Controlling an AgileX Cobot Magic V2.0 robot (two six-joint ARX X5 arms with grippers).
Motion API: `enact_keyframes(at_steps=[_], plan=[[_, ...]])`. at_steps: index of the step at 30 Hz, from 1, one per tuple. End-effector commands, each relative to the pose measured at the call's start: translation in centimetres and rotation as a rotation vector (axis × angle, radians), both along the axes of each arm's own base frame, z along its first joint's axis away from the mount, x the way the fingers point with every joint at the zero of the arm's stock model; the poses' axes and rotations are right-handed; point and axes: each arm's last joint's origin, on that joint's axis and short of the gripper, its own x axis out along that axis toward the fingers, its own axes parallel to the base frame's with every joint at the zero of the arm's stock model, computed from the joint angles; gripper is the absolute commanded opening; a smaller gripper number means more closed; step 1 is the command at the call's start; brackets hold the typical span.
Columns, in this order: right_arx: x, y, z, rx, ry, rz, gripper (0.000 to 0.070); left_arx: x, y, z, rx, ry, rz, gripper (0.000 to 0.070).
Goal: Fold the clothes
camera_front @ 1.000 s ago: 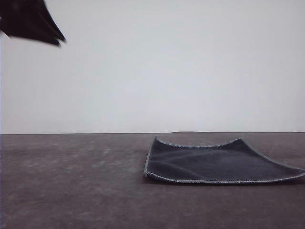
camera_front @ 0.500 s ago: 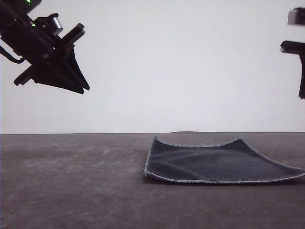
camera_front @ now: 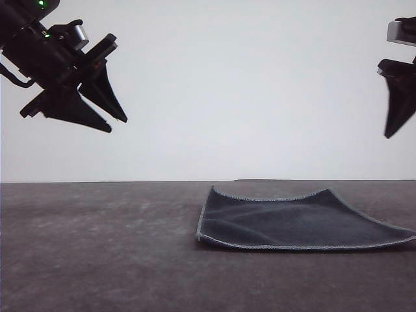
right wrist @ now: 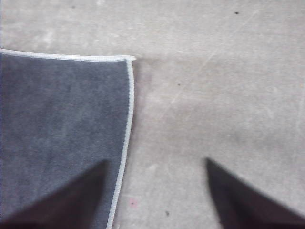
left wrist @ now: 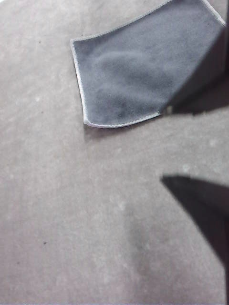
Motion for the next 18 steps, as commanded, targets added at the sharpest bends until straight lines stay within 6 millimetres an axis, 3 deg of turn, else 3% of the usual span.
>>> enact_keyframes(at_steps=[1, 6, 11, 18], plan=[[0.4, 0.0, 0.2, 0.002, -0.009, 0.004, 0.0509, 0.4, -0.3, 0.5, -0.002, -0.021, -0.014, 0.0309], [0.5, 0.1, 0.2, 0.018, -0.022, 0.017, 0.0506, 0.3, -1.2, 0.2, -0.007, -0.013, -0.037, 0.0308], [1.6, 0.2, -0.4, 0.073, -0.04, 0.038, 0.0499, 1.1, -2.8, -1.6, -0.003, 0.027, -0.079, 0.0309], [4.1, 0.2, -2.7, 0.161, 0.0, 0.09, 0.0497, 4.3, -5.2, -4.3, -0.033, 0.122, -0.138, 0.0309]])
